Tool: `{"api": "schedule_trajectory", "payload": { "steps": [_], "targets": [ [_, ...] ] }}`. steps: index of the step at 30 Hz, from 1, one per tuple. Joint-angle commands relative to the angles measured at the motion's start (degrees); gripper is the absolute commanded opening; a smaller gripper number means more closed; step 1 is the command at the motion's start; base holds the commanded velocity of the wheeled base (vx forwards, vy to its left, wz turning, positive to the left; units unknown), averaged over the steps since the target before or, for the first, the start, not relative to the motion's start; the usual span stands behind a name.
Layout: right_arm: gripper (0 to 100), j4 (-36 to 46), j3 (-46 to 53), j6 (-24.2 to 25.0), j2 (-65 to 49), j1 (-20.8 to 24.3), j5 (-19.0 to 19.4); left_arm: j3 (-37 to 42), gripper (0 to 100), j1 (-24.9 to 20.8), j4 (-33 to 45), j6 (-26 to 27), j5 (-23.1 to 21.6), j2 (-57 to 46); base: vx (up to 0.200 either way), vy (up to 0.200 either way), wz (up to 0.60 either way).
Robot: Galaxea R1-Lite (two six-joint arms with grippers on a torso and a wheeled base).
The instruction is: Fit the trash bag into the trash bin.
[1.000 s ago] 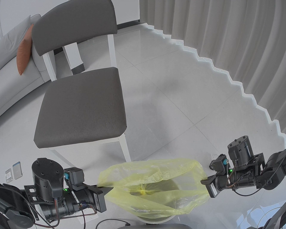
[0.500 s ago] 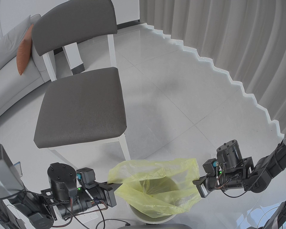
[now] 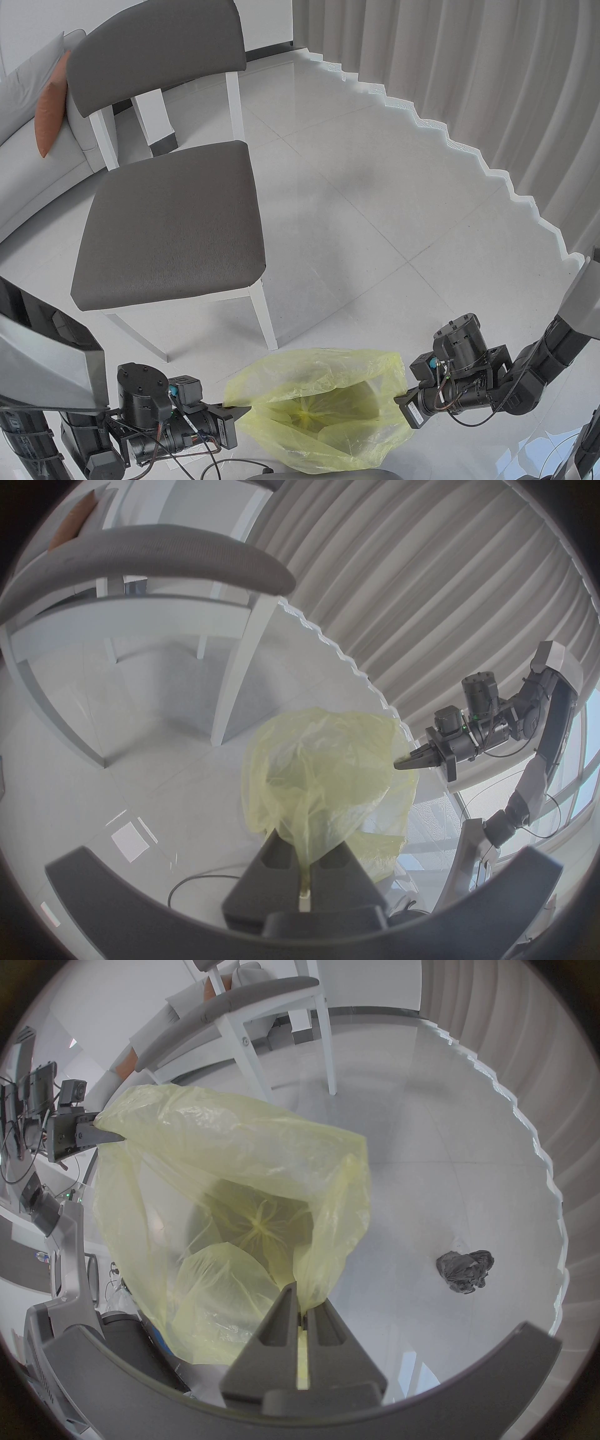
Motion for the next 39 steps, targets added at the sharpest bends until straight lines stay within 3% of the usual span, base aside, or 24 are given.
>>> {"api": "schedule_trajectory", "payload": {
  "steps": [1,13,22,23,28,35,39],
  "targets": [
    [0,-0.03,1.12,-0.1,0.92,0.0,0.47,1.18,0,0.46,-0.03,0.03,-0.25,2.51,0.0,0.0,0.0],
    [0,-7.15,4.02,-0.19,6.46,0.17,0.3,1.18,0,0.9,-1.09,1.08,-0.08,7.34,0.0,0.0,0.0],
    [0,-11.89,2.53,-0.98,9.71,0.09,0.47,1.18,0,4.85,-2.14,4.6,-2.54,7.87,0.0,0.0,0.0],
    [100,-11.89,2.62,-1.33,9.8,0.09,0.56,1.18,0,5.2,-2.14,4.6,-2.63,7.96,0.0,0.0,0.0],
    [100,-11.98,3.58,-2.12,9.36,0.09,0.56,1.18,0,5.64,-2.14,4.51,-2.71,8.13,0.0,0.0,0.0],
    [100,-11.1,6.05,-3.35,0.22,-0.44,0.04,0.3,0,5.73,-2.14,3.98,-2.63,7.87,0.0,0.0,0.0],
    [100,-11.63,4.38,-3.44,-2.42,2.37,-1.02,-0.93,0,4.85,-2.14,3.9,-2.36,7.61,0.0,0.0,0.0]
  ]
}}
